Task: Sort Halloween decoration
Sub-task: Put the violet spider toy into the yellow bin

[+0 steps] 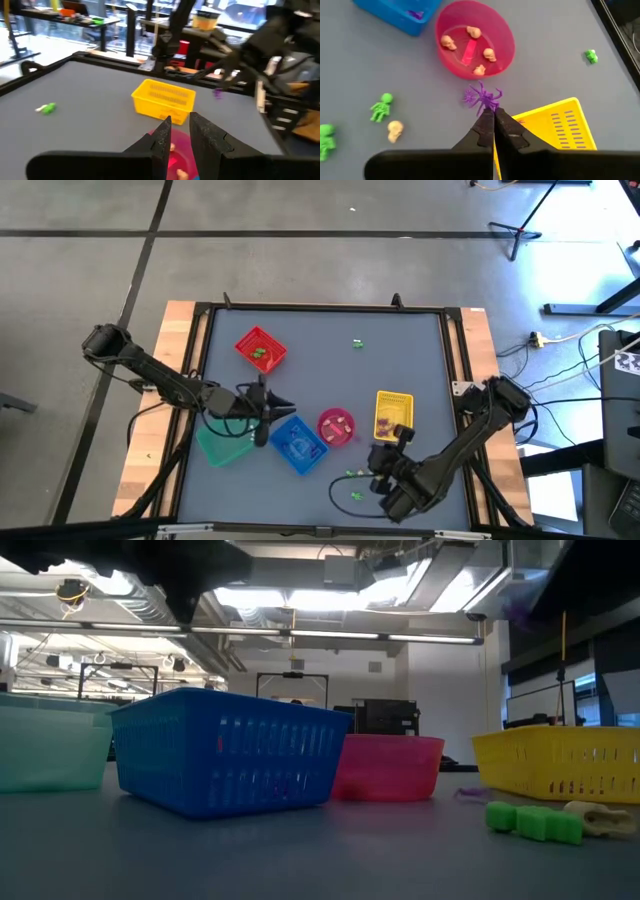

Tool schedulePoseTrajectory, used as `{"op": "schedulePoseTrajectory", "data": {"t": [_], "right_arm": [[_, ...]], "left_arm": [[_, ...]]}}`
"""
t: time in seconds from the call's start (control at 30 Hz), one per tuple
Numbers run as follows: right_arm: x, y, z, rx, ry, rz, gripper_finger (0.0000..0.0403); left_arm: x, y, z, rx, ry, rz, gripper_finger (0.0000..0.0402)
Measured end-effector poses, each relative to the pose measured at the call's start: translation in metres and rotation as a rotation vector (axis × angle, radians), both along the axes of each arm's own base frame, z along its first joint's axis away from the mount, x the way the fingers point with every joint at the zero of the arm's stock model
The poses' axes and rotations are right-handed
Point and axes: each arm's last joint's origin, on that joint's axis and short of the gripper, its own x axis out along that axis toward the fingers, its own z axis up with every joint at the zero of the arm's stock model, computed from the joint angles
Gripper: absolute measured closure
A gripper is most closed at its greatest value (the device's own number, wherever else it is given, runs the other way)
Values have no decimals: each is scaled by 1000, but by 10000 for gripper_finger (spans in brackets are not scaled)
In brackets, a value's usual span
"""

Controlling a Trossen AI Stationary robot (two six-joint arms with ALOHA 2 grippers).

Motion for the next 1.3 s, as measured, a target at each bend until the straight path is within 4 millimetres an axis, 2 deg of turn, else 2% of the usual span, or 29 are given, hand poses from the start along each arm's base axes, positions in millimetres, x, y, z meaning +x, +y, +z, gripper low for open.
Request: {"op": "schedulePoseTrajectory", "data": {"t": [0.47,0.77,1.0,1.13,1.3], "right_arm": [[-16,-29,18,-155,169,-10,402],[-22,-54,-6,-256,392,10,402],[-12,-72,-12,-151,521,-33,401],[-6,-79,-12,-140,538,-31,376],[-2,-85,-13,-108,556,-40,317]], "left_arm": [[0,-1,0,-3,-2,-19,346],[0,-1,0,-3,-2,-18,346],[0,-1,0,-3,-1,-18,346],[0,-1,0,-4,0,-18,346],[0,-1,0,-5,0,-18,346]]}}
